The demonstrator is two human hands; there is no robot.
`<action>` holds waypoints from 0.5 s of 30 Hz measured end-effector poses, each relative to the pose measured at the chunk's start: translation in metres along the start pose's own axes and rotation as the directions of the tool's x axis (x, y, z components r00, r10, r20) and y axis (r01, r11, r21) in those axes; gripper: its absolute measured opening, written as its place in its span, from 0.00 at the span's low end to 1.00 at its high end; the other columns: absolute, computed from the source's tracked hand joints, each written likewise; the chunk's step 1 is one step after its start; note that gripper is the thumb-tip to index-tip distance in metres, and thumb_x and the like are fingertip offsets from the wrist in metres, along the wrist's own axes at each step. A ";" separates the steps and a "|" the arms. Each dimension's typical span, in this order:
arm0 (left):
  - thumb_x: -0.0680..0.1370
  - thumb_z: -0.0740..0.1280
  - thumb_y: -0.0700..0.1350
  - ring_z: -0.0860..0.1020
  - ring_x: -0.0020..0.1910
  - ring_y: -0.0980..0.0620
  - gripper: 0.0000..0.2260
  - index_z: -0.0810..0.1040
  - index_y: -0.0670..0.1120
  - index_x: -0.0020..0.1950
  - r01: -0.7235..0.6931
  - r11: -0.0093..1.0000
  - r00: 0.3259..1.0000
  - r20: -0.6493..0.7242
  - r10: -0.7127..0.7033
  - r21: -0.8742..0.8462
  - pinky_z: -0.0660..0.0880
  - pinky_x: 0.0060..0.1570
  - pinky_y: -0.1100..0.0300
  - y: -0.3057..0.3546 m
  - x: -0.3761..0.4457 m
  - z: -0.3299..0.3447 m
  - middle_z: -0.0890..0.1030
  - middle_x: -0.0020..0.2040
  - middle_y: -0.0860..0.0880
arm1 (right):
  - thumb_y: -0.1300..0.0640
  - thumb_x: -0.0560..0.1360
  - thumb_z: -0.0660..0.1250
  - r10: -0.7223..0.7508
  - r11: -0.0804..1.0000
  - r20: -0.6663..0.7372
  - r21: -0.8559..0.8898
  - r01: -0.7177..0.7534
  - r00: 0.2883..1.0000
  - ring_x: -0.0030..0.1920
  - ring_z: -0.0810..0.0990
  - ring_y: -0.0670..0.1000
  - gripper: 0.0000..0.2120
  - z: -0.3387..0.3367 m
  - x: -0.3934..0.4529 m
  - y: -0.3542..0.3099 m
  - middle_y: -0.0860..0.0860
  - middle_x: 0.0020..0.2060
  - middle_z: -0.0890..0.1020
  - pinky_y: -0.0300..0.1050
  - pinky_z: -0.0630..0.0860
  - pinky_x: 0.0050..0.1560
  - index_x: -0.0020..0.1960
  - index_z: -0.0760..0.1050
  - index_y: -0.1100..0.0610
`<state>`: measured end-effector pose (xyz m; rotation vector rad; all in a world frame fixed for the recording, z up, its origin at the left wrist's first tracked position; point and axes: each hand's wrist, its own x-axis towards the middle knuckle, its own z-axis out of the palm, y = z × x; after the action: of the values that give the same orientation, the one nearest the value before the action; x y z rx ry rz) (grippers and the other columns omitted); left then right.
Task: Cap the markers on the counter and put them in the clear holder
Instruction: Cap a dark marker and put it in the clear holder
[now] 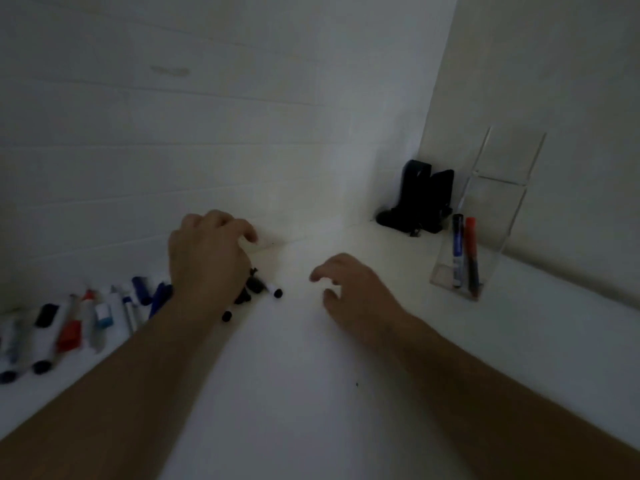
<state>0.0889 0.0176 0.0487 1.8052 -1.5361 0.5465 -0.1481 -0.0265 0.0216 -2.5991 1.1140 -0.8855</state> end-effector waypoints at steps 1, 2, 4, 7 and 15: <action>0.67 0.68 0.33 0.74 0.51 0.39 0.17 0.84 0.54 0.46 0.054 0.998 0.999 -0.002 -0.054 0.024 0.69 0.50 0.48 -0.010 0.001 -0.003 0.82 0.53 0.47 | 0.65 0.72 0.64 -0.040 0.999 0.047 0.027 0.039 0.998 0.54 0.77 0.49 0.16 0.012 0.009 -0.008 0.49 0.56 0.77 0.45 0.75 0.59 0.55 0.80 0.51; 0.69 0.67 0.34 0.74 0.53 0.39 0.17 0.84 0.54 0.48 0.090 0.995 0.996 0.012 -0.091 0.043 0.69 0.52 0.48 -0.016 0.001 -0.004 0.82 0.54 0.47 | 0.64 0.71 0.64 -0.077 0.996 0.082 0.055 0.072 0.994 0.54 0.77 0.52 0.15 0.023 0.016 -0.015 0.50 0.55 0.77 0.48 0.75 0.58 0.54 0.80 0.52; 0.72 0.64 0.37 0.73 0.56 0.39 0.17 0.83 0.56 0.51 0.128 0.989 0.989 0.069 -0.133 0.076 0.69 0.54 0.48 -0.021 0.000 -0.003 0.82 0.57 0.47 | 0.63 0.72 0.65 -0.103 0.992 0.123 0.086 0.093 0.987 0.52 0.77 0.54 0.14 0.044 0.027 -0.024 0.52 0.53 0.77 0.49 0.77 0.54 0.55 0.80 0.53; 0.73 0.63 0.39 0.72 0.59 0.41 0.17 0.82 0.57 0.53 0.149 0.986 0.981 0.115 -0.158 0.076 0.69 0.57 0.48 -0.018 0.000 -0.002 0.81 0.60 0.48 | 0.59 0.76 0.66 -0.130 0.991 0.089 0.022 0.129 0.987 0.46 0.77 0.57 0.09 0.066 0.039 -0.025 0.56 0.46 0.78 0.50 0.77 0.49 0.54 0.81 0.56; 0.74 0.64 0.42 0.72 0.59 0.43 0.14 0.82 0.58 0.53 0.111 0.993 0.980 0.163 -0.117 0.048 0.68 0.59 0.49 -0.015 -0.003 0.004 0.81 0.58 0.51 | 0.45 0.82 0.57 0.112 0.946 0.071 -0.314 -0.084 0.991 0.42 0.77 0.56 0.13 0.036 0.036 0.009 0.52 0.40 0.75 0.46 0.67 0.39 0.48 0.73 0.51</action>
<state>0.1022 0.0177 0.0409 1.9972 -1.5271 0.3819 -0.1128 -0.0606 0.0060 -2.7632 1.4473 -0.6087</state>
